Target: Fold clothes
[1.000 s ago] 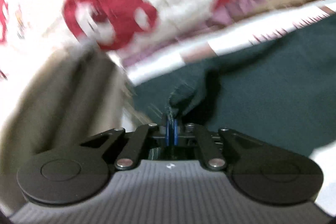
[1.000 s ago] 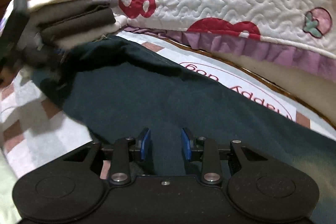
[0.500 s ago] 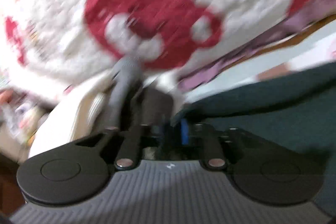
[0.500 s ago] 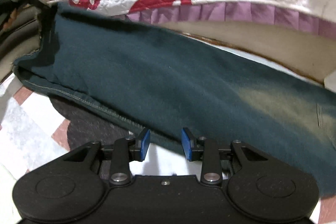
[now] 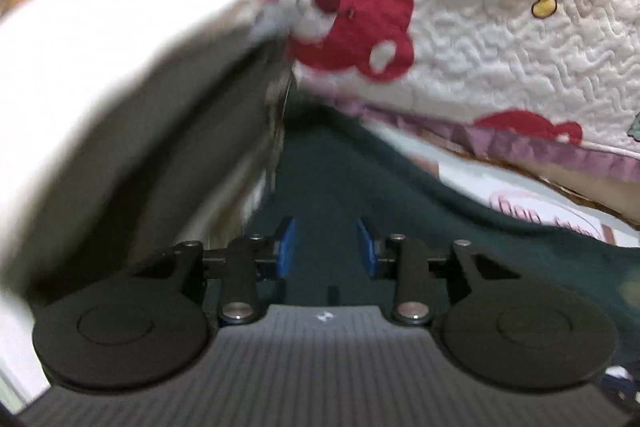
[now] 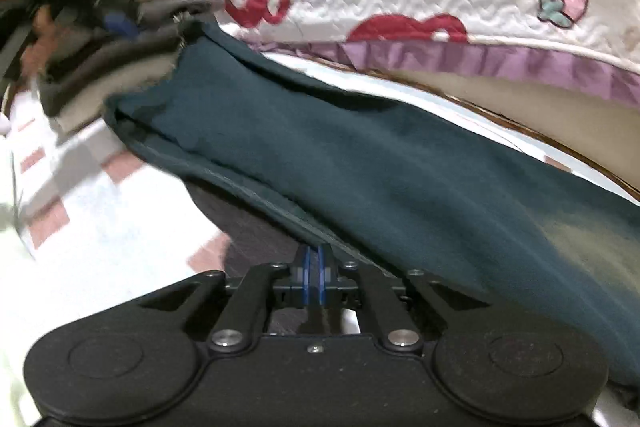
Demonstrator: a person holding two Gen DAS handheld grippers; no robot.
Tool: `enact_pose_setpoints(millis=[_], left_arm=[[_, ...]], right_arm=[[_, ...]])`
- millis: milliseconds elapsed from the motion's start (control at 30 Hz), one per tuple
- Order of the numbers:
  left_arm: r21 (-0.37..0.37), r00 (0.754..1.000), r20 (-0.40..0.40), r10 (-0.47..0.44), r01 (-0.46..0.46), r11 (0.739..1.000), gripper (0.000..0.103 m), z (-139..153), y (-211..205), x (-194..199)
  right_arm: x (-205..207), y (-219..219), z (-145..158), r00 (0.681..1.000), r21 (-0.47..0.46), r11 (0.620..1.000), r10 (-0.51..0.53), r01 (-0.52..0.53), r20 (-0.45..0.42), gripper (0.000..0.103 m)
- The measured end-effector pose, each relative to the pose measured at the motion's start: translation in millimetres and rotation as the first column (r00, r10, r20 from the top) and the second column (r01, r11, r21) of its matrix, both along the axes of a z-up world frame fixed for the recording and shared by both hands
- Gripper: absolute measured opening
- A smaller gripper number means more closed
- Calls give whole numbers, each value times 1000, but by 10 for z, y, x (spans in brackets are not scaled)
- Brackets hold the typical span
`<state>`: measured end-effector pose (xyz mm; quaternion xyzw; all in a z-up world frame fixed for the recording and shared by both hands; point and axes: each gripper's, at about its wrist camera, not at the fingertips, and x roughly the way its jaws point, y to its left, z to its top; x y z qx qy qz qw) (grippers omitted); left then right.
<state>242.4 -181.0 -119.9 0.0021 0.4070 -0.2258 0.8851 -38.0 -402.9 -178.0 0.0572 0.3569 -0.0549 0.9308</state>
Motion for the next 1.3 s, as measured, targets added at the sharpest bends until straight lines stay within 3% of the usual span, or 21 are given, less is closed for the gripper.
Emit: enact_pose_setpoints(millis=[100, 167, 300, 367, 433, 633, 700, 767, 800, 833, 867, 1033, 1100, 1200, 1300], left_arm=[[-74, 993, -72, 92, -97, 993, 32, -327, 186, -76], [-136, 980, -130, 153, -170, 976, 32, -520, 297, -76], [-157, 974, -135, 182, -202, 967, 35, -624, 254, -62], [-168, 971, -138, 197, -219, 961, 37, -676, 233, -55], [-178, 967, -141, 211, -234, 956, 50, -728, 211, -48], [-205, 956, -148, 255, -282, 937, 58, -876, 149, -26], [-166, 957, -110, 269, -284, 944, 58, -872, 97, 8], [-104, 962, -50, 269, -273, 956, 50, -886, 16, 41], [-69, 964, -19, 266, -266, 961, 22, -897, -18, 53], [-40, 967, 2, 257, -256, 966, 9, -904, -28, 59], [-36, 970, 17, 244, -243, 969, 6, -892, -16, 55], [-56, 951, 172, 256, -250, 967, 4, -548, 159, -236], [-17, 948, 207, 241, -242, 970, 4, -502, 135, -278], [22, 956, 161, 245, -251, 968, 4, -643, 148, -216], [15, 956, 127, 264, -268, 963, 5, -733, 209, -225]], right_arm=[[190, 119, 52, 999, -50, 997, 54, -54, 3, 7], [344, 226, 74, 996, -142, 986, 92, -92, -8, 22], [537, 297, 118, 990, -284, 949, 136, -137, -21, 25], [575, 265, 98, 991, -304, 943, 131, -136, -38, 25], [556, 235, 54, 991, -308, 942, 124, -133, -48, 25], [498, 146, -79, 991, -320, 939, 104, -124, -79, 30], [479, 116, -123, 991, -324, 938, 97, -121, -89, 34], [460, 86, -168, 991, -328, 937, 91, -118, -99, 43], [443, 73, -185, 991, -321, 940, 92, -119, -99, 45], [428, 65, -197, 991, -307, 944, 98, -123, -95, 48], [422, 60, -208, 990, -297, 946, 107, -130, -93, 51], [499, 51, -207, 985, -276, 948, 136, -161, -105, 52], [541, 43, -154, 985, -242, 955, 154, -170, -85, 52], [616, 33, -99, 982, -187, 965, 179, -186, -53, 53], [725, 98, -165, 974, -244, 944, 210, -223, -80, 53]])
